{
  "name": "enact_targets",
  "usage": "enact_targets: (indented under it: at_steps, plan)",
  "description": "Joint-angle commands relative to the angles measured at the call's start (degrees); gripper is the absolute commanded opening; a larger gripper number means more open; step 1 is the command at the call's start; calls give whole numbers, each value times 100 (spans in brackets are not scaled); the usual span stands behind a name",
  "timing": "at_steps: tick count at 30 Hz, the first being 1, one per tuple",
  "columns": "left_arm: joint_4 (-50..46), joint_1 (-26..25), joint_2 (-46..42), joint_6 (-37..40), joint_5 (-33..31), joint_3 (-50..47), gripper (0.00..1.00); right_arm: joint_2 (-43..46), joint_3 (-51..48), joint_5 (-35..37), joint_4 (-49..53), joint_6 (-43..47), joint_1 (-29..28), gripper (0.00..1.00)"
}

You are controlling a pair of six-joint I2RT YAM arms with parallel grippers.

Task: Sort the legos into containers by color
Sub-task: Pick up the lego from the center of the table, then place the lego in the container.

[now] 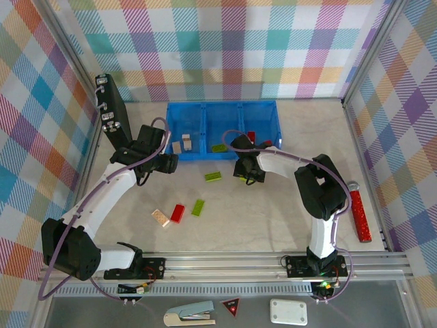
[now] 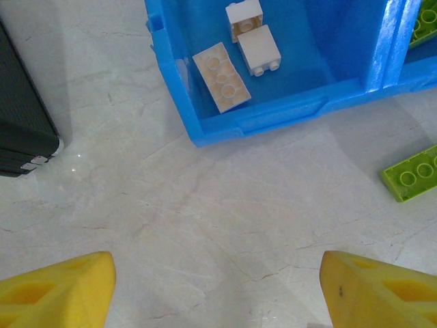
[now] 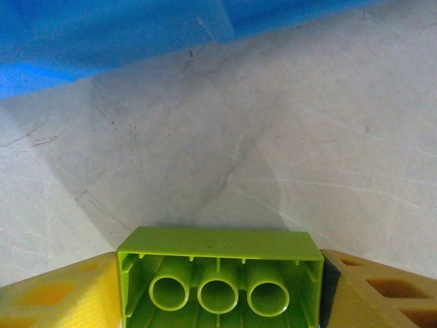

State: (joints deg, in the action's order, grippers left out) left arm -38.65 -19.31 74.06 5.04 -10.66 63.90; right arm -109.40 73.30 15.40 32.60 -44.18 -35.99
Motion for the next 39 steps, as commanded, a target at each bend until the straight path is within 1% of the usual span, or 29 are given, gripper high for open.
enact_targets:
  at_steps: [1,11,20,27,32,39]
  plan:
    - [61,94,-119,59,98,-36,78,-116,164,99,117,78,-22,67]
    - [69,169,-120,41,184,-27,78,22,450,216,343,234,-167,67]
    - [61,208,-149,32,217,-27,78,-120,1253,227,610,409,-399,67]
    - [68,208,-172,35,248,-35,78,-459,2031,257,713,655,-444,67]
    - [77,217,-171,37,265,-35,78,-825,2545,360,521,1028,-435,67]
    - [87,217,-156,26,289,-51,78,-1462,3426,315,362,1337,-331,67]
